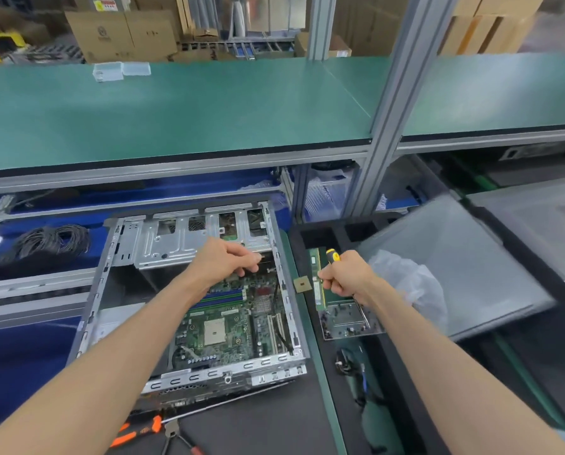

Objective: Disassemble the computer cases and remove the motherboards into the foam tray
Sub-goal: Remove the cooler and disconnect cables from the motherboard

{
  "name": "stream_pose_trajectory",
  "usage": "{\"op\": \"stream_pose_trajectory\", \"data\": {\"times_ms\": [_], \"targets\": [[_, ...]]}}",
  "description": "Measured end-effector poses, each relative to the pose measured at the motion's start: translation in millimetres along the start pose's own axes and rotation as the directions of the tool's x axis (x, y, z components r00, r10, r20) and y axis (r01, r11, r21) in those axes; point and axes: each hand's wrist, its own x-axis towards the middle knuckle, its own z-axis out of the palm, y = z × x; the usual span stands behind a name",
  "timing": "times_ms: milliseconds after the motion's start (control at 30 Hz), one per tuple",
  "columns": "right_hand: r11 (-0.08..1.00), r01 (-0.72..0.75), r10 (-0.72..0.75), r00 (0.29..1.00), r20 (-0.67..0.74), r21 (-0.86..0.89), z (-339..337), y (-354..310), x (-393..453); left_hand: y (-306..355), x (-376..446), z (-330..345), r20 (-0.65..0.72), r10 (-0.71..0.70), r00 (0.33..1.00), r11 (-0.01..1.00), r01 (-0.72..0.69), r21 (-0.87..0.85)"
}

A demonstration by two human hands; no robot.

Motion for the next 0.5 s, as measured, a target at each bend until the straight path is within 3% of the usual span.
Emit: {"op": "stream_pose_trajectory", "data": {"times_ms": [233,500], "targets": [[0.981,-0.116,0.127,0.99,0.062,-0.156,38.4,53.6,15.9,-28.2,5.6,6.9,0.033,-0.057,0.998,0.998,0.056,0.033],[0.953,-0.134,0.116,0.99,-0.084,-0.273,63.7,67.9,35.4,-49.1,12.0,6.8,0.021,-0.101,0.995,0.994,0.1,0.03]]}}
